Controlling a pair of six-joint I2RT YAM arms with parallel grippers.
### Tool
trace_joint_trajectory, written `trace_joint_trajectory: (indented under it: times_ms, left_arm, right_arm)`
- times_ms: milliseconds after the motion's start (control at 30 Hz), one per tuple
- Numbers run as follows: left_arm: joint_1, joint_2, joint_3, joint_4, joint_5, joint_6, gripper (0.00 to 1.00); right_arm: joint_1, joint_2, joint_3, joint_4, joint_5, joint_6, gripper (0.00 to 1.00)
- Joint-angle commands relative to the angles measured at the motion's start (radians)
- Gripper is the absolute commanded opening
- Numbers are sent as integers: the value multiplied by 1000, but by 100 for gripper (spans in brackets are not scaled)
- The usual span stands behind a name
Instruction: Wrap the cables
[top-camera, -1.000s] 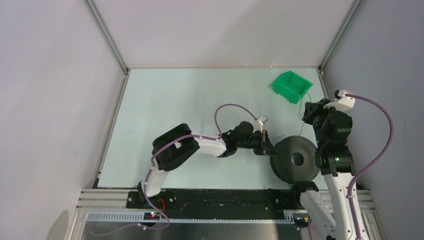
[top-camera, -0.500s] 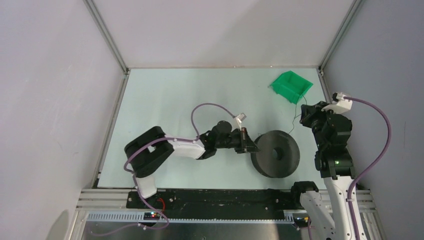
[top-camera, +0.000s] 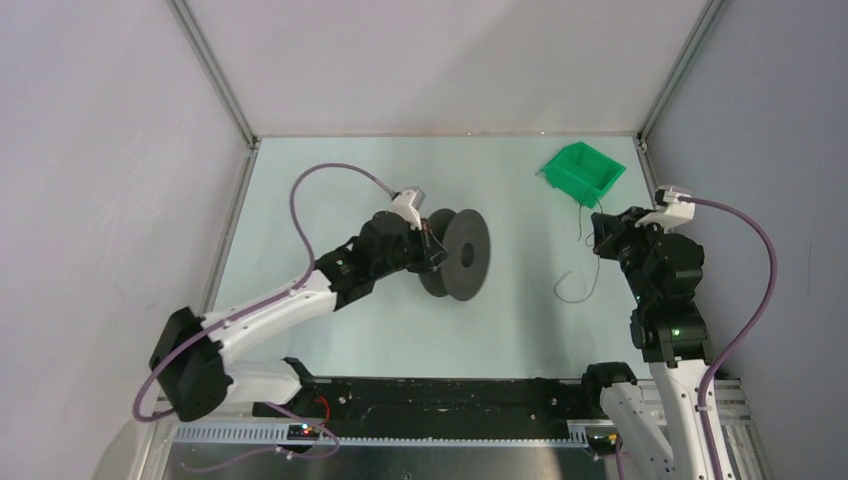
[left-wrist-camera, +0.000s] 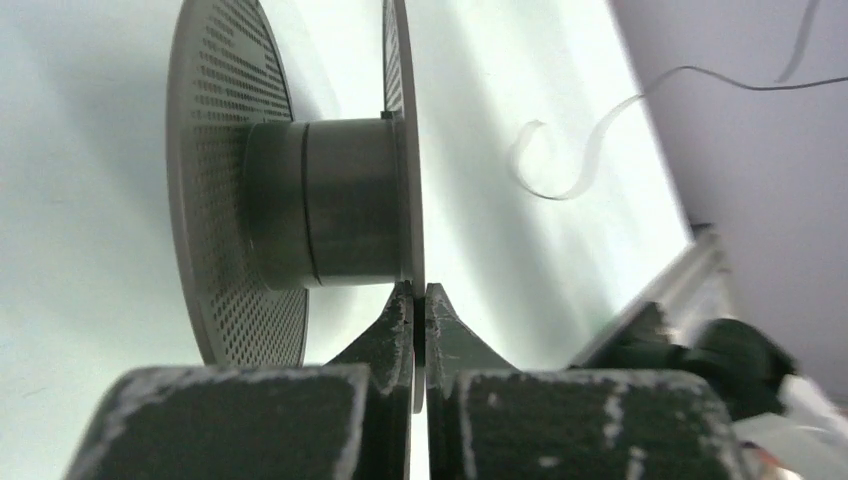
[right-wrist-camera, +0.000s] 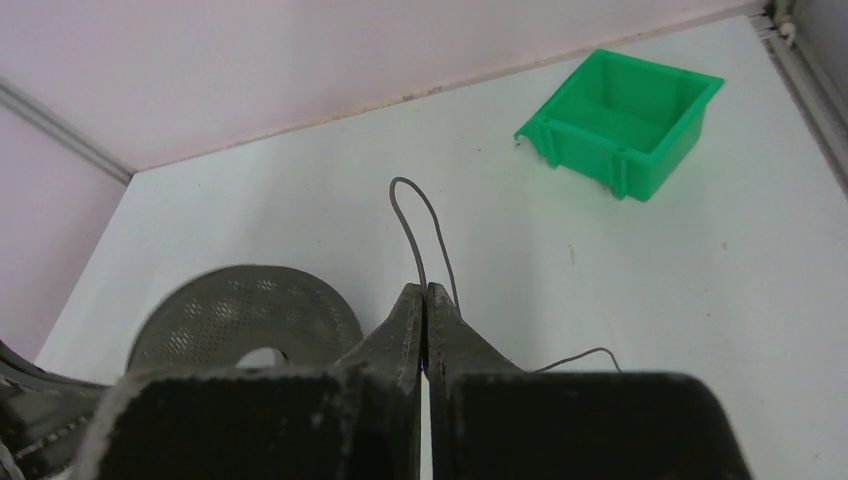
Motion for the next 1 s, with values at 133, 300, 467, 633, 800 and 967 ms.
trace_joint_trajectory:
  times_ms: [133,300,467,633,800,967]
  left_arm:
    - [-14,-184,94,-296,-272,361,0]
    - [-22,-233,72,-335,-322,486,0]
    - [-33,-255,45,-362,-324,564,0]
    - [-48,-265,41,-371,-292,570,0]
    - [-57,-256,43,-384,-286,570,0]
    - [-57,-254,62,-398,-258,564,2]
  right_arm:
    - [100,-7,-8,-1,-37,-62,0]
    - [186,5,-8,-26,-52,-98,0]
    - [250,21,-8,-33,-74,-120,0]
    - [273,48,-8,-26,-75,-112,0]
    - [290,58,-8,-10,-97,-124,0]
    - [303,49,-9,-1,-144,-165,4]
